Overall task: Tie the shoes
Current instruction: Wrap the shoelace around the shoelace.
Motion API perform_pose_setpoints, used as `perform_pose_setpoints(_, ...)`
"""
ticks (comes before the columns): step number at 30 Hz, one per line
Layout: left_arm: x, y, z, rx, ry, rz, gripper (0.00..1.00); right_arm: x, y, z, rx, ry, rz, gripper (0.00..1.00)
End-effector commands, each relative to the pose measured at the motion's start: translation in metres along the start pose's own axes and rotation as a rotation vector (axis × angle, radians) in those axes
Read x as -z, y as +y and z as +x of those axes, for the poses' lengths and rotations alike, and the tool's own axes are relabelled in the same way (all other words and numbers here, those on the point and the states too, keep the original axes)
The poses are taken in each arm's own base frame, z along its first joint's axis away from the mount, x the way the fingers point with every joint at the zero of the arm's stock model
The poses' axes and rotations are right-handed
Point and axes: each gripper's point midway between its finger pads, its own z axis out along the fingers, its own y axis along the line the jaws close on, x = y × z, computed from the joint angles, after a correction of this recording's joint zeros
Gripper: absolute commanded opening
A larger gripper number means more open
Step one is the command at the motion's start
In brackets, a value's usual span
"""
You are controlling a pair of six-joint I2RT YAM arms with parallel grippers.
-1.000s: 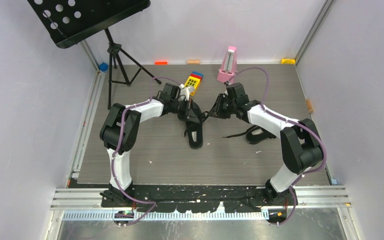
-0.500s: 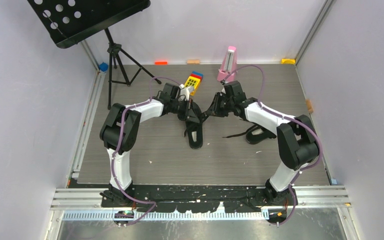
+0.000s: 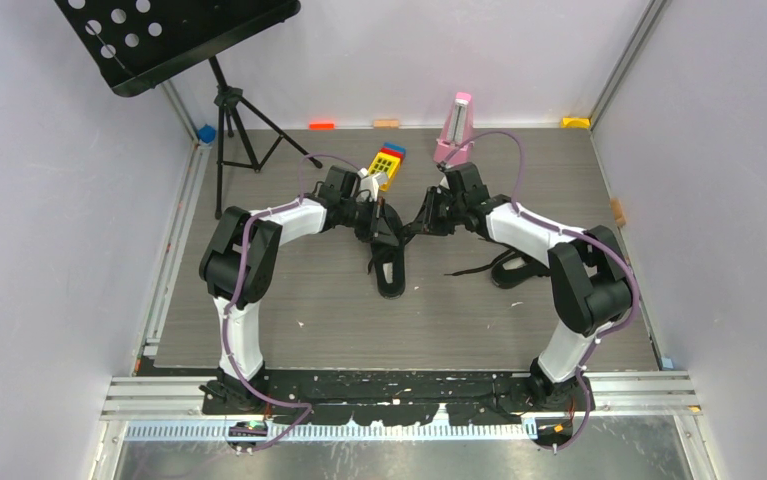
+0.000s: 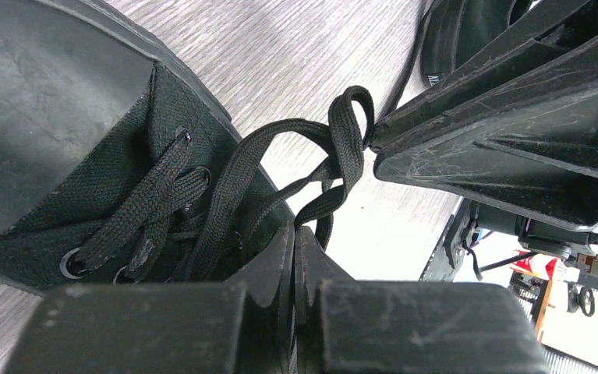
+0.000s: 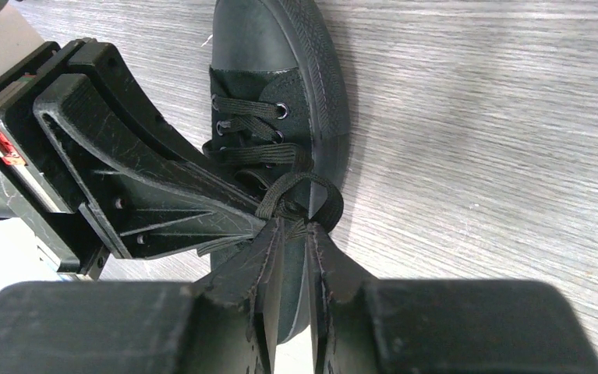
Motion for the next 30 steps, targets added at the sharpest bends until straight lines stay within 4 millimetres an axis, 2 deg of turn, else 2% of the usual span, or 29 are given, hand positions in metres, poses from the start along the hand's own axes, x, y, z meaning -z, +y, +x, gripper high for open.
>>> perform_pose_setpoints(1, 0.006, -0.006, -0.008, -0.024, -0.028, -0.002, 0.00, 0.000, 0.015, -0.012, 0.056, -0.021, -0.051, 0.23)
perform_pose_setpoints(11, 0.007, -0.009, -0.010, -0.018, -0.038, 0.014, 0.00, -0.007, 0.013, -0.010, 0.088, -0.002, -0.047, 0.24)
perform_pose_setpoints(23, 0.012, -0.013, -0.015, -0.001, -0.060, 0.043, 0.00, -0.015, 0.019, -0.009, 0.101, 0.008, -0.076, 0.32)
perform_pose_setpoints(30, 0.012, -0.012, -0.014, 0.003, -0.060, 0.040, 0.00, -0.022, 0.019, -0.012, 0.104, 0.009, -0.076, 0.32)
